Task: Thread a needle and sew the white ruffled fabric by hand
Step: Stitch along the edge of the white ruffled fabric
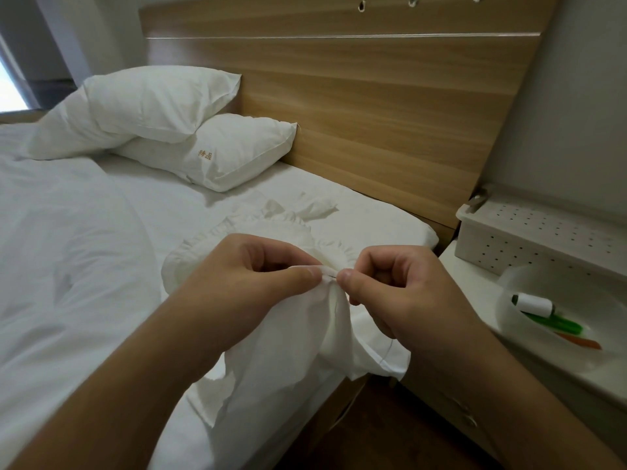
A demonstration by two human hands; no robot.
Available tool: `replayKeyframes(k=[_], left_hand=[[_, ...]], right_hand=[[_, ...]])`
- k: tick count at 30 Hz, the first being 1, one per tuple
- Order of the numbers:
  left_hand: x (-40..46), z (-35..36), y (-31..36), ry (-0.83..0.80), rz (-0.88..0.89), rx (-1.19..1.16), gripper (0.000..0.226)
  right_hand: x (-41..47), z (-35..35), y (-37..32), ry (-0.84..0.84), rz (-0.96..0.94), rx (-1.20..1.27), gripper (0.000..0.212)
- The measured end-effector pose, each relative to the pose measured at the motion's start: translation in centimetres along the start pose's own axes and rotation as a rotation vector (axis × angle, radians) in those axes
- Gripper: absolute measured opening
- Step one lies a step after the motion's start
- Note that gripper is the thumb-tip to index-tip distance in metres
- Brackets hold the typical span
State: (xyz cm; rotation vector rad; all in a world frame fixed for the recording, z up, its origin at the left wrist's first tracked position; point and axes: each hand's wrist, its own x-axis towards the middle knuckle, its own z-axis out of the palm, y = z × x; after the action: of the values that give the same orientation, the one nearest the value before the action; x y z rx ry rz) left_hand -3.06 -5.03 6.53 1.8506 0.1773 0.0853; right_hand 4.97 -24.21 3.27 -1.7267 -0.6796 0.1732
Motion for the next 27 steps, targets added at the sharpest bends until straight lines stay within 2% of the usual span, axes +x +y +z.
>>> replayKeyframes(k=[14,16,20,22,27], left_hand=[[-0.03,0.28,-0.01,0.008,0.032,0.055,0.011],[-0.03,0.33,-0.02,0.018,0.044,0.079,0.011],[-0.06,0.3,-0.02,0.018,0.062,0.104,0.013],[-0.1,0.27,-0.03,0.017,0.069,0.114,0.013],[-0.13,0.27,0.03,0.016,0.097,0.154,0.012]], right_hand=[[-0.2,0.45,0.08,0.046,-0.019,-0.107,0.032],[-0.21,0.43,0.21,0.05,-0.018,-0.127,0.027],[-0.3,0.31,-0.09,0.02,-0.016,-0.113,0.004],[-0.29,0.34,-0.28,-0.011,-0.033,-0.108,0.013],[-0.17,0.62,-0.1,-0.023,-0.084,-0.14,0.014]])
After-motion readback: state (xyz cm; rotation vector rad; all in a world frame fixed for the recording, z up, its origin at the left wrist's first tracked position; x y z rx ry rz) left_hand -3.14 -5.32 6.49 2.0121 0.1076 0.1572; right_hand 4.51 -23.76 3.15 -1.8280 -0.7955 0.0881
